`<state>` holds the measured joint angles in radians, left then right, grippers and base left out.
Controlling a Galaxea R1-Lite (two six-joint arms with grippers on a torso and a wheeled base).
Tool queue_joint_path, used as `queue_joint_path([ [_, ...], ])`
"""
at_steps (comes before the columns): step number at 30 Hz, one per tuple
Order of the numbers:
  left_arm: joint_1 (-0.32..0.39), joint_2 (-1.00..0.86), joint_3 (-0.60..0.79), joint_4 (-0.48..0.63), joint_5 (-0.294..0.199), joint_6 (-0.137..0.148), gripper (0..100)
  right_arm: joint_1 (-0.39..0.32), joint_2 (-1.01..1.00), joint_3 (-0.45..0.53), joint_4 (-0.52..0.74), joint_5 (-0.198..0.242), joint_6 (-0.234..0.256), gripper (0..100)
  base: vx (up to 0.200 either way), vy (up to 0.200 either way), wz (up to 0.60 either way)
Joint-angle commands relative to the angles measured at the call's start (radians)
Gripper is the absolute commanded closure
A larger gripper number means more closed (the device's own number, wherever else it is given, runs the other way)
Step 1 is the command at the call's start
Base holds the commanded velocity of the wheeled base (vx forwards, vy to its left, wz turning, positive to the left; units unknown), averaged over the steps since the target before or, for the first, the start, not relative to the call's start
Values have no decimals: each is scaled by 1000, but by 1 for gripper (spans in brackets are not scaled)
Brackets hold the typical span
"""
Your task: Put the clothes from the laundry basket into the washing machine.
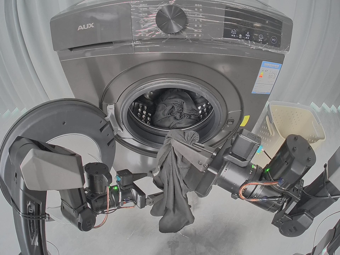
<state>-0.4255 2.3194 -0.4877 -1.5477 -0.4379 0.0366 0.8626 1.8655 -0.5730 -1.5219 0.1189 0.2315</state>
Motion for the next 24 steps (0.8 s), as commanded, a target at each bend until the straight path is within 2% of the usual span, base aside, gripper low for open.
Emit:
queue_joint_path([
  [1, -4, -18, 9, 0, 4, 0, 0, 4, 18, -11, -1, 1, 0, 100, 0, 0, 0],
  [9, 4, 26, -58, 1, 11, -11, 0, 19, 18, -11, 0, -1, -1, 100, 0, 0, 0],
  [11, 2, 60, -81, 0, 11, 3, 0, 33, 18, -13, 0, -2, -1, 100, 0, 0, 0],
  [13, 1, 80, -91, 0, 11, 5, 0, 36, 18, -11, -1, -4, -1, 100, 0, 0, 0],
  [14, -1, 84, -100, 0, 11, 5, 100, 36, 18, -10, -3, -4, -1, 100, 0, 0, 0],
  [24, 27, 94, -129, 0, 11, 3, 100, 26, 7, 21, -9, -4, -3, 100, 0, 0, 0],
])
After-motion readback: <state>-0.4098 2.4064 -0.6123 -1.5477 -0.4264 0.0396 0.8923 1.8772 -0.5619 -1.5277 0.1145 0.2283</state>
